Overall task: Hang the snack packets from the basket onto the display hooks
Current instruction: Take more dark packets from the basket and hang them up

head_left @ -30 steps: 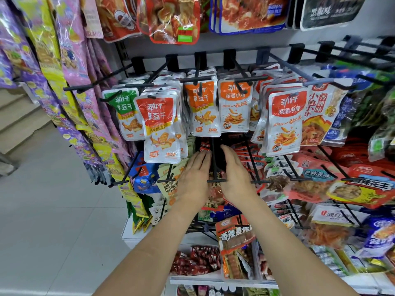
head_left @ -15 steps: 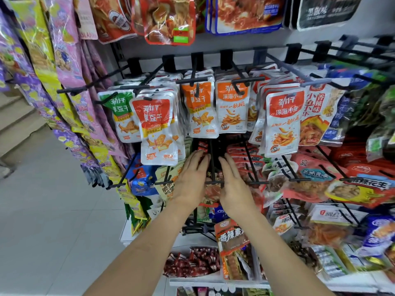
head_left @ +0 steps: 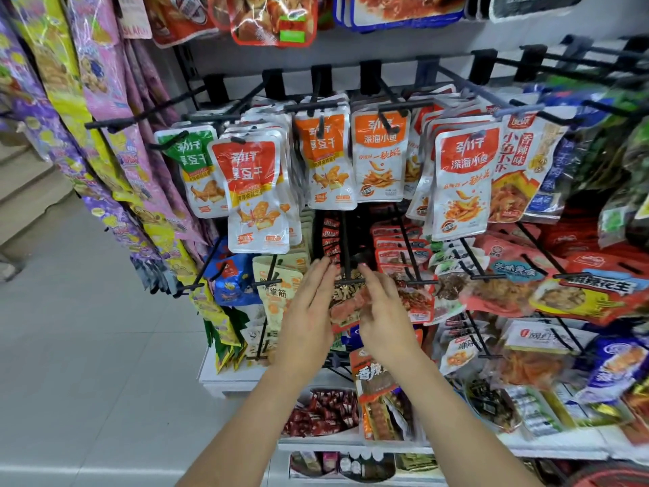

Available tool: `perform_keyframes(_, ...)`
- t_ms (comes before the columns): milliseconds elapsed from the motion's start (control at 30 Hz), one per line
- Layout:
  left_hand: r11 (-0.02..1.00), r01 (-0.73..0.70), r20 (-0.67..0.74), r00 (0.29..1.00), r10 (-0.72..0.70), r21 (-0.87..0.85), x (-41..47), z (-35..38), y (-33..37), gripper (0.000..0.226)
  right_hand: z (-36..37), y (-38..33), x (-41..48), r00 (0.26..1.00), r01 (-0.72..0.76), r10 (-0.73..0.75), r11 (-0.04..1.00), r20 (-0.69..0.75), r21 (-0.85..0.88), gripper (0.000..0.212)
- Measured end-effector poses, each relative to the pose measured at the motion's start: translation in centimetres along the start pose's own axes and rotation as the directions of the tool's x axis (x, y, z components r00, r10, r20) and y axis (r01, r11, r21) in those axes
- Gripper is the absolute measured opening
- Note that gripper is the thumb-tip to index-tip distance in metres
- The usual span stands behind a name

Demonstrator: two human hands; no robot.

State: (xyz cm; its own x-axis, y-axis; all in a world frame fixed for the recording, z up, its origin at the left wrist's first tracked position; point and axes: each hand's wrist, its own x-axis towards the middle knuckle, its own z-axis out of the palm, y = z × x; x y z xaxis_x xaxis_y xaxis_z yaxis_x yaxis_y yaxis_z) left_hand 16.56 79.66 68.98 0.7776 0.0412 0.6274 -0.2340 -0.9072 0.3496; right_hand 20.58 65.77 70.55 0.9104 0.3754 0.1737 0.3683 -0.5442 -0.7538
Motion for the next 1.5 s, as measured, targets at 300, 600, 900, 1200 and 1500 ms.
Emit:
perform_keyframes(300,0.954,0.298,0.103,0.949,-0.299,0.029,-0.4,1.3,1.4,0.044,-0.6,0.2,0.6,1.0,-0.004,0.005,0.993,0.01,-0.114,0.071)
perform_keyframes(600,0.878,0.414,0.248,0.849,-0.467,0.239,4.0,3.0,0.3,0.073,-1.3,-0.1,1.8,0.991,-0.131,0.131,0.978,-0.015,-0.159,0.077)
perform_keyframes(900,0.888,0.408,0.208,0.869,-0.449,0.212,4.6,4.2,-0.7,0.072,-1.8,0.7,3.6,0.95,-0.287,0.266,0.95,0.167,0.12,0.071)
perform_keyframes(1200,0.901,0.295,0.249,0.891,-0.379,0.318,2.3,3.9,0.6,0.042,-2.6,0.3,2.5,0.977,-0.18,0.188,0.98,0.098,-0.086,0.056)
perform_keyframes(1500,0.961,0.263,0.108,0.956,-0.272,0.089,4.0,2.5,1.0,0.082,-1.6,-1.3,2.2,0.977,0.016,-0.053,0.985,-0.208,-0.174,0.052)
